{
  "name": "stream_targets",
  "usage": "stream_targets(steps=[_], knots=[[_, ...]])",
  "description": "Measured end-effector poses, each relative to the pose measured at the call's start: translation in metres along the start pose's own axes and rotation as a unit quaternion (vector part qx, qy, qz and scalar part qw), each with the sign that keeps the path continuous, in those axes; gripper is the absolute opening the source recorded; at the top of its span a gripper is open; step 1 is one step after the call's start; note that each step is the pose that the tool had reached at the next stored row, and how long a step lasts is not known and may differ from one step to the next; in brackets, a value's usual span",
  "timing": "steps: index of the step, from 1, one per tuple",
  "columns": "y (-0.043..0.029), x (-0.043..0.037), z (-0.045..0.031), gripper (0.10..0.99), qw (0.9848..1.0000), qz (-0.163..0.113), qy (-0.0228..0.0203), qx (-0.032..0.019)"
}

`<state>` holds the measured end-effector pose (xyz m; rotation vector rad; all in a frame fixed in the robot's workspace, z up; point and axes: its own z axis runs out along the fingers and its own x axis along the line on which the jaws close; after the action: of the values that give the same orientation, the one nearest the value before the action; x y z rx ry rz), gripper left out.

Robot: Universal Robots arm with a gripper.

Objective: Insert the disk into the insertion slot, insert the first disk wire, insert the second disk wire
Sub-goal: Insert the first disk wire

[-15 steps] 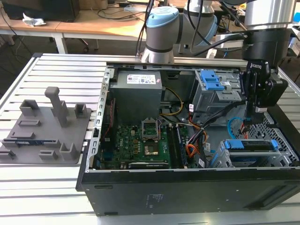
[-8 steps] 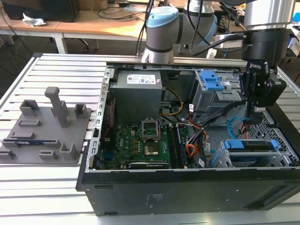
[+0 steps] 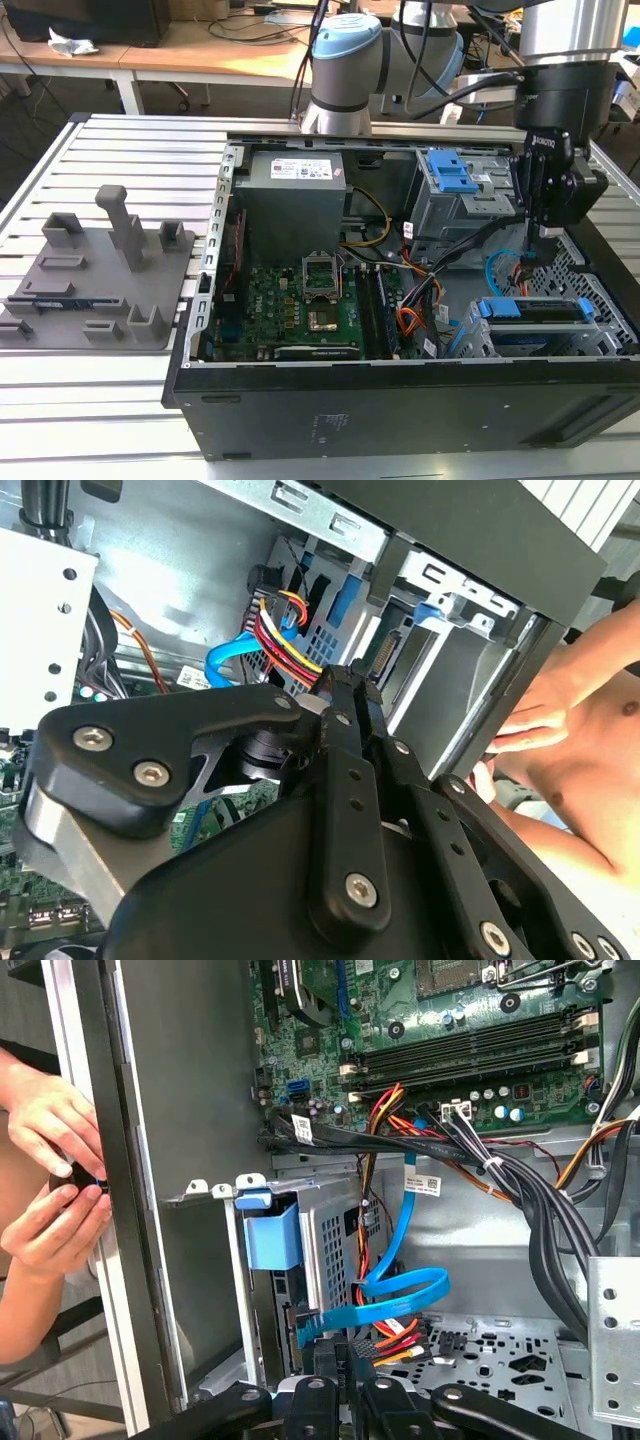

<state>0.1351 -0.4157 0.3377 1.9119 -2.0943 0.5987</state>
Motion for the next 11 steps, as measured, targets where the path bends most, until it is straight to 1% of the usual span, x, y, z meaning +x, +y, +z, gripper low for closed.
stream_targets(steps=[3, 4, 5, 6, 8, 9, 10, 11], knots=[[-0.0001, -0.0003, 0.0, 0.165, 1.0, 0.0, 0.0001, 0.0001], [-0.0014, -0.0005, 0.0002, 0.165, 1.0, 0.0, 0.0002, -0.0007], [-0.0043, -0.0008, 0.0005, 0.165, 1.0, -0.002, 0.0005, -0.0045], [-0.0072, -0.0012, 0.0008, 0.165, 0.9999, -0.005, 0.0009, -0.01], [-0.012, -0.0017, 0.0012, 0.165, 0.9996, -0.013, 0.002, -0.0246], [-0.0138, -0.0019, 0.0014, 0.165, 0.9992, -0.018, 0.0028, -0.0345], [-0.0149, -0.002, 0.0015, 0.165, 0.9988, -0.022, 0.0034, -0.0427], [-0.0158, -0.0022, 0.0016, 0.165, 0.9983, -0.027, 0.0041, -0.0519]])
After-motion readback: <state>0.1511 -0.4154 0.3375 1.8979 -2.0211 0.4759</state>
